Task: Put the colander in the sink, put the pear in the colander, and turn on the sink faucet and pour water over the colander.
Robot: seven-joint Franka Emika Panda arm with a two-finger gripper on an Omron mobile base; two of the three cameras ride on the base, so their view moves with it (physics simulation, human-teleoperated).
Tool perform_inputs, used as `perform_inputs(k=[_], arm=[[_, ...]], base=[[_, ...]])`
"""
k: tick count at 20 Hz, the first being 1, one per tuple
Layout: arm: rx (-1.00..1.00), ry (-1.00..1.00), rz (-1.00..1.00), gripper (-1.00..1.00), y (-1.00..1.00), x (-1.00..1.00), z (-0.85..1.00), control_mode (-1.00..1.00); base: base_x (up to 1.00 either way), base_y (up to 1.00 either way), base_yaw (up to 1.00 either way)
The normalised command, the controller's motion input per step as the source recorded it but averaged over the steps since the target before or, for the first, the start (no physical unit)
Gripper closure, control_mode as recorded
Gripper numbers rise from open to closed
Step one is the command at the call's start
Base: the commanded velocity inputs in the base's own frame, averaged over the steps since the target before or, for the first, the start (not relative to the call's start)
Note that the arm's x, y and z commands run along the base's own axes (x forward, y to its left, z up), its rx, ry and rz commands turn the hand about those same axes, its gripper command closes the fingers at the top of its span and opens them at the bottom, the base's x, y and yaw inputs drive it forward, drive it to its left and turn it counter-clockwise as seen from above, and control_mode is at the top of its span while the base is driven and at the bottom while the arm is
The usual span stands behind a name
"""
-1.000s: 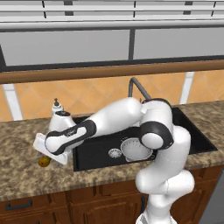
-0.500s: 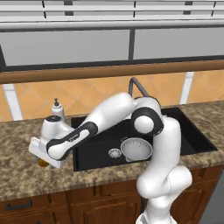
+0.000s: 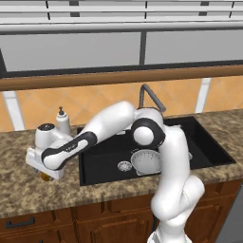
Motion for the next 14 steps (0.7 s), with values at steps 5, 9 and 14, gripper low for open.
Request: perform_inputs(k=[5, 9, 14], arm=[[-0.07, 0.0, 0.0, -1.0, 0.0, 0.24, -0.26, -1.0], [-0.05, 0.0, 0.0, -1.0, 0.0, 0.16, -0.26, -1.0], [-0.06, 0.0, 0.0, -1.0, 0.0, 0.0, -0.3, -1.0]], base=[[0.0, 0.0, 0.0], [0.0, 0.0, 0.0], [0.0, 0.0, 0.0]])
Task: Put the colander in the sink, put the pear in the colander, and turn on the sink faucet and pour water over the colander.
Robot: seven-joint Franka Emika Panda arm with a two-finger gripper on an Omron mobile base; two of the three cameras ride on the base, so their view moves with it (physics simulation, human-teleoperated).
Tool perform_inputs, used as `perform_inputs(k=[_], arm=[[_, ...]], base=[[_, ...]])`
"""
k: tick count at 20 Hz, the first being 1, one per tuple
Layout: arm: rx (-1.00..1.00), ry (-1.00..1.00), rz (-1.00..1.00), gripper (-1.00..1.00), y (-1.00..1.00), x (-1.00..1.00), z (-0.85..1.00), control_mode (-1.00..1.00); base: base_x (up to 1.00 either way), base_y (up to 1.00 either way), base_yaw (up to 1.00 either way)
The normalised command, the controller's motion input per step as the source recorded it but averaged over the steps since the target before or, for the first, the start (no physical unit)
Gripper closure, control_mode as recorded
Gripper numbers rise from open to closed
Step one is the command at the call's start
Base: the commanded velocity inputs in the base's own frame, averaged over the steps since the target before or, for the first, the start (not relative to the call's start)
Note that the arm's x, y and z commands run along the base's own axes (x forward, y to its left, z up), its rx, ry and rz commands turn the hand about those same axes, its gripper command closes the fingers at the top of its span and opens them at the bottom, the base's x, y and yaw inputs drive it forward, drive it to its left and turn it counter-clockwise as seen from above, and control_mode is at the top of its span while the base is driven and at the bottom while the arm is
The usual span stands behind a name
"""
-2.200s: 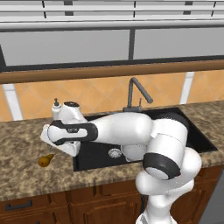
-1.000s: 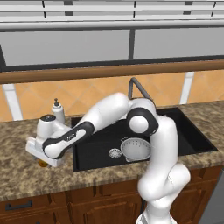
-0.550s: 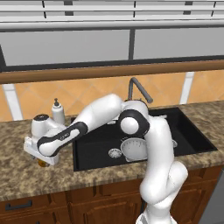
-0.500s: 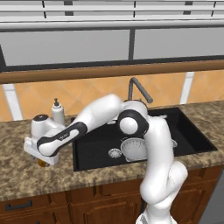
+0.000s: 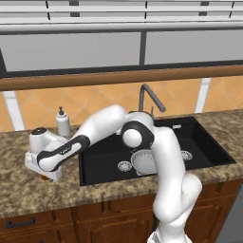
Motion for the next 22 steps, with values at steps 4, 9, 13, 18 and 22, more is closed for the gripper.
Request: perform_inputs(k=[4, 9, 13, 18, 22], arm=[[-0.07, 0.0, 0.0, 1.0, 0.0, 0.0, -0.25, -1.0], [-0.05, -0.06, -0.02, 1.0, -0.27, 0.0, -0.06, -1.0], [-0.01, -0.08, -0.11, 1.0, -0.61, 0.0, 0.0, -1.0], [0.0, -0.11, -0.15, 1.0, -0.86, 0.0, 0.0, -1.0], [0.0, -0.08, -0.22, 1.0, -1.0, 0.0, 0.01, -1.0]], base=[[0.0, 0.0, 0.0], [0.0, 0.0, 0.0], [0.0, 0.0, 0.0], [0.0, 0.0, 0.0], [0.0, 0.0, 0.0]])
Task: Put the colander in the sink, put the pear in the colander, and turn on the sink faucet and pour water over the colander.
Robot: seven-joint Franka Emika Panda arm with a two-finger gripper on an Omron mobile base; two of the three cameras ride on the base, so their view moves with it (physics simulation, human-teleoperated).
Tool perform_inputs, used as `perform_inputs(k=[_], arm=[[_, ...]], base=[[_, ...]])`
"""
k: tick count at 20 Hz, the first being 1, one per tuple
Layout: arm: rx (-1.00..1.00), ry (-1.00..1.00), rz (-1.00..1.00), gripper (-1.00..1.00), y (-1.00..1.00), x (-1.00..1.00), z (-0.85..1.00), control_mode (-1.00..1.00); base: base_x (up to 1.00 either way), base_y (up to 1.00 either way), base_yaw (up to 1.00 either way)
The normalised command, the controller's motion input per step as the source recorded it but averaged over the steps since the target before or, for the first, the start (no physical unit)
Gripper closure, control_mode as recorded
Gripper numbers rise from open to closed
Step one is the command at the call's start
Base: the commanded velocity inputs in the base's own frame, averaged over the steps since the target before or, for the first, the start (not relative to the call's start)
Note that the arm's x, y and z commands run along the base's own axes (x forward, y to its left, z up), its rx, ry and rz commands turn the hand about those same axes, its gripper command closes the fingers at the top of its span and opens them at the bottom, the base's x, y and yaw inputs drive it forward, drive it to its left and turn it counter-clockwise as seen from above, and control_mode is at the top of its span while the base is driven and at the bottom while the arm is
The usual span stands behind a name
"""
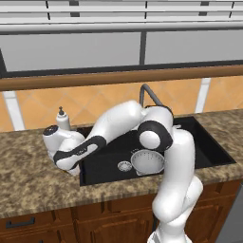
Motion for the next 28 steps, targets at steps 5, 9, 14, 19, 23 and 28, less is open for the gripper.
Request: perform_inputs(k=[5, 9, 14, 19, 23, 28], arm=[[0.0, -0.07, -0.26, 1.0, -1.0, 0.0, 0.09, -1.0], [0.01, -0.03, -0.26, 1.0, -1.0, 0.05, 0.13, -1.0], [0.01, 0.0, -0.26, 1.0, -1.0, 0.29, 0.06, -1.0], [0.0, 0.0, -0.28, 1.0, -1.0, 0.38, 0.0, -1.0], [0.0, 0.0, -0.27, 1.0, -0.99, 0.31, 0.0, -1.0], [0.0, 0.0, -0.26, 1.0, -0.86, 0.27, -0.08, -1.0]], base=[[0.0, 0.0, 0.0], [0.0, 0.0, 0.0], [0.0, 0.0, 0.0], [0.0, 0.0, 0.0], [0.0, 0.0, 0.0], [0.0, 0.0, 0.0]])
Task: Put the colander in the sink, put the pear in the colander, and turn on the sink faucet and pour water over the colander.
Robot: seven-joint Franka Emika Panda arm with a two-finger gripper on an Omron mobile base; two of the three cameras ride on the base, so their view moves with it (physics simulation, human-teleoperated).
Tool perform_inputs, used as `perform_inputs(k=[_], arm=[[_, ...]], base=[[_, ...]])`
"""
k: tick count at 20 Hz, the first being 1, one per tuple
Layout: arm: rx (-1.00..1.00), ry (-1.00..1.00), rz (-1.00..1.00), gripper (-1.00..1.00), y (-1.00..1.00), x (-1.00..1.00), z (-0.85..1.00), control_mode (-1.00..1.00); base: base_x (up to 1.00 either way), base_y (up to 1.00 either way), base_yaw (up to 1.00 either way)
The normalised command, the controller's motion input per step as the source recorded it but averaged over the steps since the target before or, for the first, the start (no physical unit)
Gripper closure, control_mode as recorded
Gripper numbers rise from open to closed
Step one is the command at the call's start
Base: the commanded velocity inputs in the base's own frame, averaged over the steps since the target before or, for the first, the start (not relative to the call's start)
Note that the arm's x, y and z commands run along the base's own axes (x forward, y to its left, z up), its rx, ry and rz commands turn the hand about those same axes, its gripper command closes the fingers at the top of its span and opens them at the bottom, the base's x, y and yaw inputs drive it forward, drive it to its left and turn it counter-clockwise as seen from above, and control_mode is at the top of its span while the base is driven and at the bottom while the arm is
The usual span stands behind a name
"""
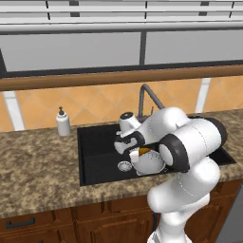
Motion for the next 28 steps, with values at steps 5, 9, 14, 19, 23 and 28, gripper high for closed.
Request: perform_inputs(k=[5, 9, 14, 19, 23, 28], arm=[[-0.01, 0.0, -0.22, 1.0, -0.77, 0.25, -0.23, -1.0], [-0.01, 0.0, -0.15, 1.0, -0.56, 0.16, -0.34, -1.0], [-0.01, 0.0, -0.07, 1.0, -0.13, 0.03, -0.4, -1.0], [0.0, 0.0, -0.02, 1.0, 0.0, 0.02, -0.41, -1.0], [0.0, 0.0, 0.0, 1.0, 0.0, 0.19, -0.32, -1.0], [0.0, 0.0, 0.0, 1.0, 0.0, 0.16, -0.33, -1.0]], base=[[0.0, 0.0, 0.0], [0.0, 0.0, 0.0], [0.0, 0.0, 0.0], [0.0, 0.0, 0.0], [0.0, 0.0, 0.0], [0.0, 0.0, 0.0]])
